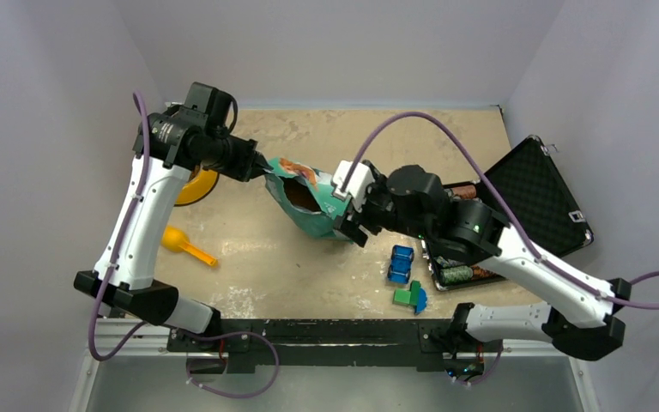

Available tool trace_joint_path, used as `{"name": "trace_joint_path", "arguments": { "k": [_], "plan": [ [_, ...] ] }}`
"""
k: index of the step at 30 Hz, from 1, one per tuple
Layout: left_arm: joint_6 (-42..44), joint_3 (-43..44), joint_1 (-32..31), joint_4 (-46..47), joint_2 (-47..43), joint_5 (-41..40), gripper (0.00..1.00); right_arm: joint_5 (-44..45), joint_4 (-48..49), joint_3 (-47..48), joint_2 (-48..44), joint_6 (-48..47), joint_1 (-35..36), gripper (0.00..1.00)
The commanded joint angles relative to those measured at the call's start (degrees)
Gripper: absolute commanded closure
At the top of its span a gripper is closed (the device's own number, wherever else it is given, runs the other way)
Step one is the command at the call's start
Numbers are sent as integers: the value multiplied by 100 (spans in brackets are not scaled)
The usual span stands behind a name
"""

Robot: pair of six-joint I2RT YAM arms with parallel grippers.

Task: Serve the pet food

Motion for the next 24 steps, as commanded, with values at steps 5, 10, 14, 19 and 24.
{"name": "trace_joint_path", "arguments": {
  "k": [5, 10, 14, 19, 24],
  "plan": [
    [-568, 827, 74, 252, 5, 318, 100, -1272, -38, 1698, 853, 1052, 74, 14],
    [-886, 1371, 72, 188, 298, 468, 100, -577, -507, 2804, 1875, 949, 123, 11],
    [-1140, 1442, 79, 302, 312, 566, 100, 94, -265, 2950, 2338, 760, 171, 9],
    [-1134, 1492, 75, 20, 325, 664, 100, 1223, 63, 3039, 2731, 152, 202, 8],
    [-1136, 1538, 80, -141, 236, 633, 100, 1892, 138, 3132, 2912, -176, 298, 35]
  ]
}}
